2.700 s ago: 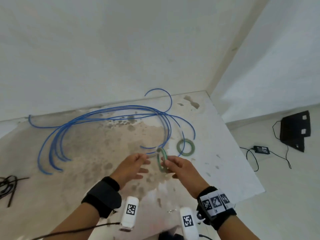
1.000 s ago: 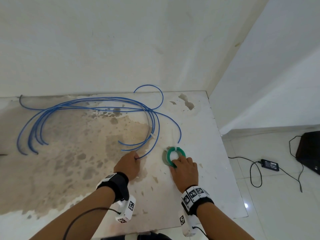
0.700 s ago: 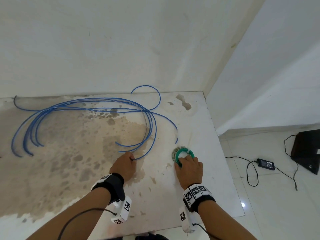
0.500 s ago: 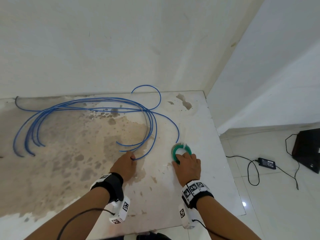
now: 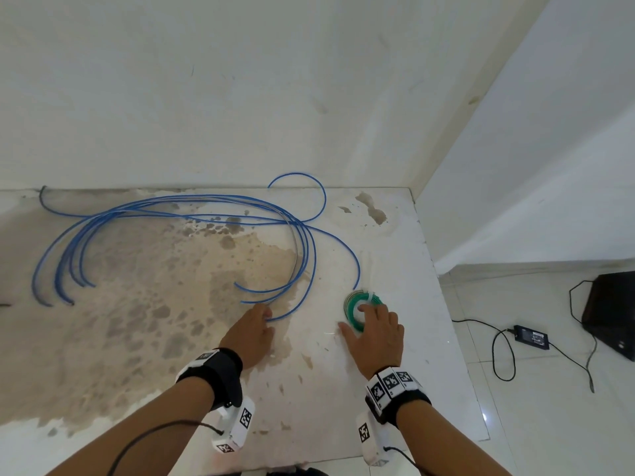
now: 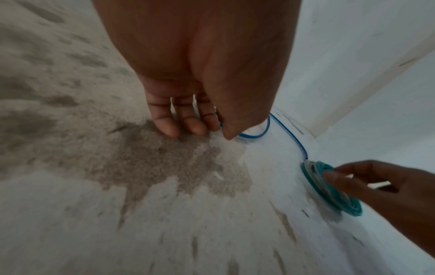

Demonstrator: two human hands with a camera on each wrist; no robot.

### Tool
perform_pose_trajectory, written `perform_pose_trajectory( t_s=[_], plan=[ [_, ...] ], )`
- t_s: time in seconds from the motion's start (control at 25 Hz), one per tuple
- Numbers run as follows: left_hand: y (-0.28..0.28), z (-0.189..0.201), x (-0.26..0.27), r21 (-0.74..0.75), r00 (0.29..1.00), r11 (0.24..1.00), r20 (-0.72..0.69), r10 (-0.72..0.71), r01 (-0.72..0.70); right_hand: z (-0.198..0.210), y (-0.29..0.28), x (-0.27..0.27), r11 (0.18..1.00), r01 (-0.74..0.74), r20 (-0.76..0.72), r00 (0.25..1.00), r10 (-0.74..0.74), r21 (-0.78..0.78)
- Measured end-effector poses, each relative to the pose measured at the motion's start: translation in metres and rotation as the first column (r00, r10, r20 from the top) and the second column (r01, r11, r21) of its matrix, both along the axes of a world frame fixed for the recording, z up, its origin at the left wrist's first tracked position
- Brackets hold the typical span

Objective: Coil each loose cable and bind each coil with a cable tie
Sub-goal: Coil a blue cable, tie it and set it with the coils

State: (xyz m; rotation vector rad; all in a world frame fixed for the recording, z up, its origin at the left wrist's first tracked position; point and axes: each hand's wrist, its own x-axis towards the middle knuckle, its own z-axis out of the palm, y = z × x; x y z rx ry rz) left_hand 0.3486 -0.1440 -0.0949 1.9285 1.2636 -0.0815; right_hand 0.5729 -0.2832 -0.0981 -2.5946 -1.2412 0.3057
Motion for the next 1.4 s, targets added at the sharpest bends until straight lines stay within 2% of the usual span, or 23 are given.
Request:
perform_pose_trajectory(
  t_s=[0.12, 0.24, 0.36, 0.48, 0.6, 0.72, 0.84, 0.92, 1.08, 1.24, 1.32, 1.4],
  plan=[
    [-0.001, 0.007, 0.004, -0.008, 1.000, 1.000, -0.010, -0.018, 0.018, 0.021, 0.027, 0.003, 0.993, -0.093, -0.035, 0.995, 0.095, 0.076],
    [0.000, 0.014, 0.010, -0.009, 1.000, 1.000, 0.011, 0.008, -0.008, 0.039, 0.072, -0.002, 0.972, -0.234, -0.124, 0.965, 0.231, -0.012],
    [0.003, 0.023, 0.006, -0.016, 0.993, 0.997, 0.094, 0.078, -0.077, 0.041, 0.112, -0.019, 0.958, -0.274, -0.204, 0.946, 0.252, -0.090],
    [0.007, 0.028, -0.010, -0.033, 0.978, 0.990, 0.154, 0.143, -0.140, 0.033, 0.138, -0.034, 0.974, -0.138, -0.352, 0.933, 0.067, -0.181],
    [0.017, 0.030, -0.031, -0.048, 0.959, 0.982, 0.209, 0.190, -0.184, 0.022, 0.150, -0.042, 0.972, -0.017, -0.410, 0.908, -0.083, -0.235],
    [0.036, 0.033, -0.042, -0.037, 0.950, 0.984, 0.258, 0.177, -0.173, 0.025, 0.157, -0.055, 0.979, 0.170, -0.452, 0.868, -0.202, -0.112],
    [0.063, 0.045, -0.041, -0.054, 0.928, 0.981, 0.318, 0.193, -0.185, 0.041, 0.165, -0.074, 0.917, 0.392, -0.566, 0.772, -0.288, 0.068],
    [0.083, 0.055, -0.041, -0.085, 0.921, 0.982, 0.342, 0.189, -0.169, 0.047, 0.172, -0.085, 0.903, 0.426, -0.572, 0.756, -0.319, 0.059],
    [0.118, 0.061, -0.065, -0.147, 0.923, 0.986, 0.364, 0.129, -0.079, 0.042, 0.183, -0.097, 0.892, 0.441, -0.414, 0.797, -0.439, -0.098],
    [0.139, 0.047, -0.105, -0.183, 0.949, 0.983, 0.301, 0.090, -0.035, 0.019, 0.211, -0.106, 0.900, 0.370, -0.306, 0.850, -0.428, -0.231],
    [0.141, 0.043, -0.121, -0.211, 0.957, 0.977, 0.276, 0.091, -0.032, 0.008, 0.222, -0.106, 0.861, 0.402, -0.304, 0.816, -0.491, -0.312],
    [0.143, 0.042, -0.131, -0.203, 0.953, 0.978, 0.286, 0.100, -0.041, 0.006, 0.230, -0.107, 0.849, 0.437, -0.372, 0.766, -0.525, -0.298]
  ],
)
